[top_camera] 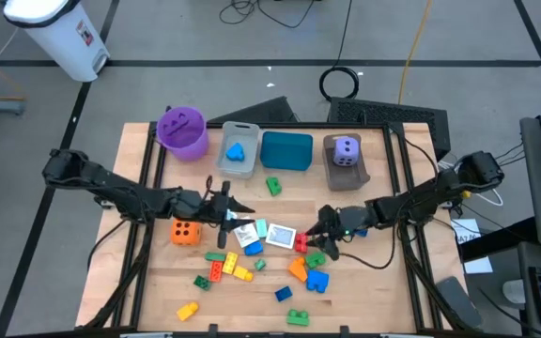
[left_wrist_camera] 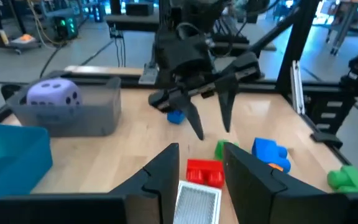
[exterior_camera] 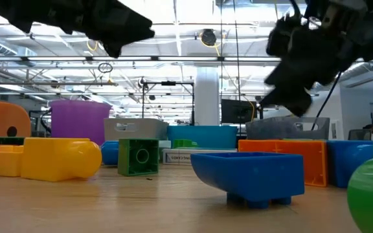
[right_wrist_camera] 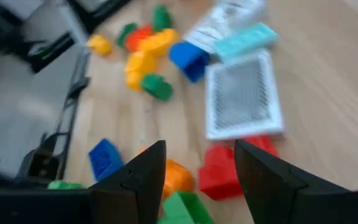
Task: Pick & Place Toys
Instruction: Put the red game piece into the gray bin
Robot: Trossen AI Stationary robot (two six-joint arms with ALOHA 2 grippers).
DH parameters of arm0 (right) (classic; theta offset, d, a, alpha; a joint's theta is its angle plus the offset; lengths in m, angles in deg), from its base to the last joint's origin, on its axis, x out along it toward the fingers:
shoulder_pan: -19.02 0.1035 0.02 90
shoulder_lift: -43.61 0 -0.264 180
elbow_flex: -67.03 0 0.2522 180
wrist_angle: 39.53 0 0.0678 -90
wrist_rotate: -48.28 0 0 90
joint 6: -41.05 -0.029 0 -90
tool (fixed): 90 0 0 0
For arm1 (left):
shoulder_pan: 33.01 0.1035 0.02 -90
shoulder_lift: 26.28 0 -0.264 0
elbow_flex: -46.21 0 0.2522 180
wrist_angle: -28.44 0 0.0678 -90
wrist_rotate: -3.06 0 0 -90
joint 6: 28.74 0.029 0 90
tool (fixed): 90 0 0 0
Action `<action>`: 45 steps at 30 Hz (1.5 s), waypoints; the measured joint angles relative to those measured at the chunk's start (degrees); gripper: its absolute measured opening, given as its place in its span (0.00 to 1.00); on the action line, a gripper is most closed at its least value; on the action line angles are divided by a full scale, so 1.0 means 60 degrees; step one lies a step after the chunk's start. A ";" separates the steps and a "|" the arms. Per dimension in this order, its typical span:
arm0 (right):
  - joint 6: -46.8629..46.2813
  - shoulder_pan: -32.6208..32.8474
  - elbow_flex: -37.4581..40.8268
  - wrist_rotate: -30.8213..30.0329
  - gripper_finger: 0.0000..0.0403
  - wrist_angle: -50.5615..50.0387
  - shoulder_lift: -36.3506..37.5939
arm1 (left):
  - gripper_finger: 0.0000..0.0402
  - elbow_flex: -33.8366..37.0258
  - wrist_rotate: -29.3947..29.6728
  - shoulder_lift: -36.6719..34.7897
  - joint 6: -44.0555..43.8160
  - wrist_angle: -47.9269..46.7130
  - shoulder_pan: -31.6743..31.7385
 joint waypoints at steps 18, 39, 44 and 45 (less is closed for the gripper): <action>-0.3598 0.0409 0.0534 -0.0902 0.45 0.0137 -0.0342 | 0.32 -0.0003 -0.0013 0.1689 -0.0469 0.1432 0.0003; -0.4168 -0.0480 0.0534 0.0007 0.45 0.1725 -0.1756 | 0.32 -0.0004 -0.0018 0.1722 -0.0335 0.1624 0.0003; -0.4131 -0.0656 0.0534 0.0045 0.45 0.1771 -0.1828 | 0.32 -0.0004 -0.0018 0.1722 -0.0236 0.1620 0.0003; -0.4130 -0.0680 0.0534 0.0049 0.45 0.1835 -0.1914 | 0.32 -0.0004 -0.0018 0.1722 -0.0234 0.1620 0.0003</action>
